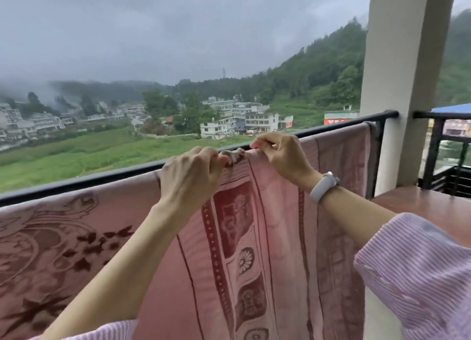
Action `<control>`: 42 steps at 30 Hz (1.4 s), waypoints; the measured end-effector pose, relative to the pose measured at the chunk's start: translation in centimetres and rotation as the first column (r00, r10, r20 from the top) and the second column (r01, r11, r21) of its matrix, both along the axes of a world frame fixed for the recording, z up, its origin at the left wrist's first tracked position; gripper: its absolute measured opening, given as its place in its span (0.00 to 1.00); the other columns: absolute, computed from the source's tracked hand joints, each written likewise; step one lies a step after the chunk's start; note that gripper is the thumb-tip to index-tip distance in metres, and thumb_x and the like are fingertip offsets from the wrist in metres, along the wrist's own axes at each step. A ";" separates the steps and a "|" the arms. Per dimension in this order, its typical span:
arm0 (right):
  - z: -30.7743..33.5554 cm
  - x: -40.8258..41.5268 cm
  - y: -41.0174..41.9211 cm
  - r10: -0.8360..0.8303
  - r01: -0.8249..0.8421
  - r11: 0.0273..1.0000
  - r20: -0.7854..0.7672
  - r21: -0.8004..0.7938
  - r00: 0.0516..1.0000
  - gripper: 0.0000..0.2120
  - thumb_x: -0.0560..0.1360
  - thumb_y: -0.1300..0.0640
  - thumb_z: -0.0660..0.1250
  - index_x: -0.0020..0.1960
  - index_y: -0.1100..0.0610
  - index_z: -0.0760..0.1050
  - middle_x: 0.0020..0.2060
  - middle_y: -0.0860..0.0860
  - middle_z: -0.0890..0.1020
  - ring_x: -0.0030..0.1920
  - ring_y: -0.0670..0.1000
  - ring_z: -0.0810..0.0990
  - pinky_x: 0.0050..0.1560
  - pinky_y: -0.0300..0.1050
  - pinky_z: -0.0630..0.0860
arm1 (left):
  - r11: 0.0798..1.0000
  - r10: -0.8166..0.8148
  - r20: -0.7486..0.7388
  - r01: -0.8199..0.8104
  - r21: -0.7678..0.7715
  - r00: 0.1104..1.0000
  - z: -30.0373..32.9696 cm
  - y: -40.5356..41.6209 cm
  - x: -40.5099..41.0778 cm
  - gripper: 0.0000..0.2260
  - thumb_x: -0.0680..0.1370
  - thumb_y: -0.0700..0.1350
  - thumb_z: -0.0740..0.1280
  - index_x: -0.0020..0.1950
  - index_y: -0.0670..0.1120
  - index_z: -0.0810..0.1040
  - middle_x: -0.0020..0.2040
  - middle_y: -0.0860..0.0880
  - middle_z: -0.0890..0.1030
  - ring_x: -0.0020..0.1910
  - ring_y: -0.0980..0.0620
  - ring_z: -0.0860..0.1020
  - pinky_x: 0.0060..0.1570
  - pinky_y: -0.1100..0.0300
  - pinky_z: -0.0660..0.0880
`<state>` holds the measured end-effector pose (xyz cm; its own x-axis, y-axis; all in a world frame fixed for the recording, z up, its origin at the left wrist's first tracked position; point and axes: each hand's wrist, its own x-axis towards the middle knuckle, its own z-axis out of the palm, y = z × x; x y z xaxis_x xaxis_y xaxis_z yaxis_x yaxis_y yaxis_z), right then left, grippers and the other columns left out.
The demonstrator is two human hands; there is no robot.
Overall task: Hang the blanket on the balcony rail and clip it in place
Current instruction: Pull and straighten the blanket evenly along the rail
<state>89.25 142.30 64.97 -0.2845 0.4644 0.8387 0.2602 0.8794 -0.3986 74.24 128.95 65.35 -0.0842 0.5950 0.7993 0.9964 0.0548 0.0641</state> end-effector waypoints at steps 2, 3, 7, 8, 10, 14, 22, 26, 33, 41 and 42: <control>-0.5 4.1 3.4 -0.072 0.071 0.997 -0.039 -0.024 0.997 0.08 0.75 0.58 0.64 0.49 0.58 0.81 0.45 0.53 0.84 0.47 0.52 0.81 0.50 0.50 0.77 | 0.998 0.053 -0.032 -0.054 -0.016 0.998 -0.4 3.0 3.0 0.17 0.78 0.56 0.57 0.53 0.46 0.78 0.51 0.46 0.81 0.46 0.42 0.78 0.42 0.53 0.69; -0.9 6.5 5.4 -0.129 0.129 0.992 -0.058 -0.001 0.990 0.09 0.75 0.59 0.62 0.50 0.58 0.80 0.47 0.54 0.84 0.49 0.53 0.80 0.52 0.51 0.76 | 0.996 0.082 -0.044 -0.083 -0.017 0.996 -0.6 4.6 4.5 0.17 0.78 0.56 0.56 0.52 0.45 0.78 0.50 0.45 0.81 0.47 0.42 0.78 0.45 0.53 0.69; -2.3 14.9 12.6 -0.356 0.354 0.934 -0.113 -0.034 0.928 0.11 0.74 0.59 0.59 0.51 0.61 0.77 0.46 0.60 0.81 0.50 0.61 0.77 0.55 0.55 0.72 | 0.988 0.137 -0.042 -0.139 -0.061 0.990 -0.8 10.7 10.1 0.15 0.78 0.55 0.58 0.50 0.46 0.78 0.49 0.46 0.82 0.48 0.43 0.78 0.50 0.52 0.68; -2.5 16.5 14.1 -0.383 0.373 0.923 -0.123 -0.097 0.915 0.11 0.75 0.59 0.60 0.52 0.62 0.76 0.47 0.61 0.80 0.50 0.62 0.76 0.56 0.54 0.70 | 0.988 0.134 -0.033 -0.136 -0.077 0.990 -0.7 12.1 11.5 0.15 0.78 0.54 0.57 0.51 0.46 0.78 0.50 0.46 0.82 0.49 0.44 0.78 0.50 0.52 0.67; -2.9 19.1 16.6 -0.411 0.379 0.894 -0.102 -0.238 0.906 0.11 0.75 0.59 0.63 0.54 0.64 0.74 0.49 0.63 0.78 0.52 0.62 0.75 0.56 0.51 0.69 | 0.988 0.123 -0.031 -0.125 -0.094 0.992 -0.4 14.6 13.7 0.15 0.79 0.54 0.56 0.52 0.47 0.77 0.52 0.47 0.81 0.50 0.45 0.78 0.50 0.53 0.68; -3.5 20.8 19.2 -0.364 0.343 0.846 0.030 -0.409 0.931 0.16 0.74 0.50 0.65 0.53 0.62 0.73 0.47 0.59 0.81 0.49 0.59 0.78 0.47 0.49 0.73 | 0.990 0.101 -0.045 -0.105 -0.099 0.994 0.5 18.4 16.1 0.17 0.79 0.55 0.55 0.52 0.47 0.79 0.50 0.50 0.82 0.43 0.46 0.80 0.36 0.59 0.66; -2.9 21.5 21.3 -0.133 -0.064 0.739 -0.238 -0.671 0.962 0.20 0.74 0.44 0.62 0.35 0.60 0.76 0.31 0.53 0.77 0.33 0.52 0.76 0.36 0.48 0.72 | 0.994 0.046 0.002 -0.046 -0.102 0.999 0.9 25.1 22.4 0.13 0.79 0.52 0.55 0.54 0.50 0.77 0.52 0.51 0.82 0.46 0.47 0.80 0.38 0.58 0.67; -1.1 23.7 22.6 0.079 -0.237 0.766 -0.279 -0.597 0.957 0.16 0.76 0.54 0.63 0.32 0.60 0.74 0.27 0.53 0.74 0.29 0.52 0.72 0.32 0.44 0.70 | 0.983 -0.034 0.003 0.034 -0.182 0.999 1.3 28.2 24.9 0.13 0.78 0.55 0.59 0.58 0.53 0.75 0.57 0.53 0.79 0.50 0.46 0.78 0.41 0.57 0.68; 0.8 26.0 26.2 0.171 -0.252 0.926 -0.284 -0.280 0.944 0.07 0.75 0.60 0.65 0.38 0.56 0.74 0.29 0.49 0.76 0.29 0.43 0.74 0.30 0.35 0.71 | 0.994 -0.102 0.207 0.109 -0.020 0.973 2.2 31.5 27.3 0.06 0.75 0.48 0.65 0.49 0.51 0.81 0.46 0.49 0.84 0.46 0.46 0.79 0.42 0.55 0.74; -4.0 29.8 30.2 0.501 -0.456 0.774 -0.016 -0.439 0.866 0.10 0.75 0.64 0.62 0.37 0.67 0.74 0.25 0.51 0.75 0.24 0.42 0.72 0.27 0.30 0.68 | 0.988 -0.114 0.254 0.136 -0.070 0.960 2.2 32.9 30.0 0.08 0.75 0.47 0.64 0.51 0.52 0.80 0.48 0.52 0.82 0.45 0.52 0.79 0.46 0.57 0.75; -3.6 29.8 30.8 0.488 -0.459 0.782 -0.046 -0.421 0.872 0.08 0.76 0.66 0.61 0.38 0.64 0.75 0.27 0.52 0.76 0.25 0.41 0.73 0.27 0.30 0.69 | 0.996 -0.059 0.227 0.071 -0.045 0.972 1.9 32.9 30.1 0.09 0.76 0.48 0.64 0.53 0.50 0.79 0.51 0.52 0.81 0.46 0.51 0.79 0.45 0.58 0.73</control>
<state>119.09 173.15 61.36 -0.6035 0.5497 0.5776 -0.1097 0.6602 -0.7430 104.37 161.84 67.26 -0.2182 0.6460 0.7315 0.9582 -0.0003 0.2861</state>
